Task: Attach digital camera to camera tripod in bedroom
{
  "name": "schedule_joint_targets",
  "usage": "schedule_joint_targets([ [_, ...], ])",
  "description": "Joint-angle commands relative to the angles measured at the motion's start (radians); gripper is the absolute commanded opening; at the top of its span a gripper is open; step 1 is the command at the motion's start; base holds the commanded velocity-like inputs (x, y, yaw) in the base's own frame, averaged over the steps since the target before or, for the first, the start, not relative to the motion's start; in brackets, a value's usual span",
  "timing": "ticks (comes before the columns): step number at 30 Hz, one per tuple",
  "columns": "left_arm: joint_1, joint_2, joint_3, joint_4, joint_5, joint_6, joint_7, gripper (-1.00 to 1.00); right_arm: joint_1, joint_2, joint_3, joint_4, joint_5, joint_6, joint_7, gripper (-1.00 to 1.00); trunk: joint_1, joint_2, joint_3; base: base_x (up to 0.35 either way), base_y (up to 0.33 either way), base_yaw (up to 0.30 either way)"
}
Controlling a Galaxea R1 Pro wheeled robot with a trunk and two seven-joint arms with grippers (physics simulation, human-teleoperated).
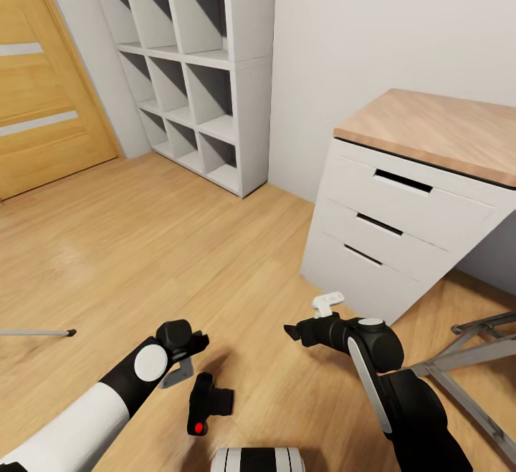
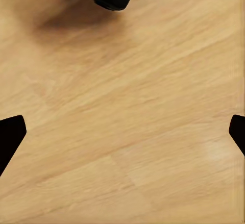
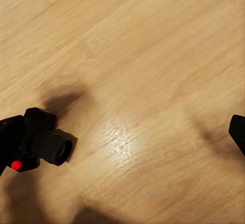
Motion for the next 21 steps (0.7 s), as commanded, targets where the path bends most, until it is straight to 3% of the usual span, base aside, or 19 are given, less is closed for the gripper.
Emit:
schedule_joint_targets([
  [1,-0.001,0.001,-0.004,-0.001,-0.002,-0.003,-0.001,1.0,-0.001,0.0,0.0,-0.001,0.003,0.004,0.003,1.0,0.0,0.0,-0.001,0.0,0.0,0.0],
  [5,-0.002,-0.001,0.025,-0.002,-0.001,-0.001,-0.035,1.0,0.0,0.0,0.0,0.0,0.003,0.004,0.003,1.0,0.0,0.0,-0.001,0.0,0.0,0.0],
  [9,-0.009,-0.02,0.122,-0.004,0.034,-0.004,-0.121,1.0,0.0,0.0,0.0,0.0,0.003,0.004,0.004,1.0,0.0,0.0,-0.001,0.0,0.0,0.0],
  [10,-0.017,-0.026,0.178,-0.004,0.065,-0.008,-0.16,1.0,0.0,0.0,0.001,0.0,0.004,0.004,0.004,1.0,0.0,0.0,-0.001,0.0,0.0,0.0],
  [12,-0.026,-0.028,0.218,-0.003,0.103,-0.022,-0.188,1.0,0.0,0.0,0.001,0.001,0.004,0.004,0.004,1.0,0.0,0.0,-0.001,0.0,0.0,0.0],
  [13,-0.026,-0.028,0.218,-0.003,0.103,-0.022,-0.188,1.0,0.0,0.0,0.001,0.001,0.004,0.004,0.004,1.0,0.0,0.0,-0.001,0.0,0.0,0.0],
  [19,-0.052,-0.036,0.282,0.0,0.242,-0.083,-0.235,1.0,0.0,0.001,0.001,0.001,0.005,0.004,0.005,1.0,0.0,0.0,-0.001,0.0,0.0,0.0],
  [21,-0.055,-0.037,0.286,-0.002,0.259,-0.087,-0.238,1.0,0.0,0.001,0.001,0.001,0.005,0.004,0.005,1.0,0.0,0.0,-0.001,0.0,0.0,0.0],
])
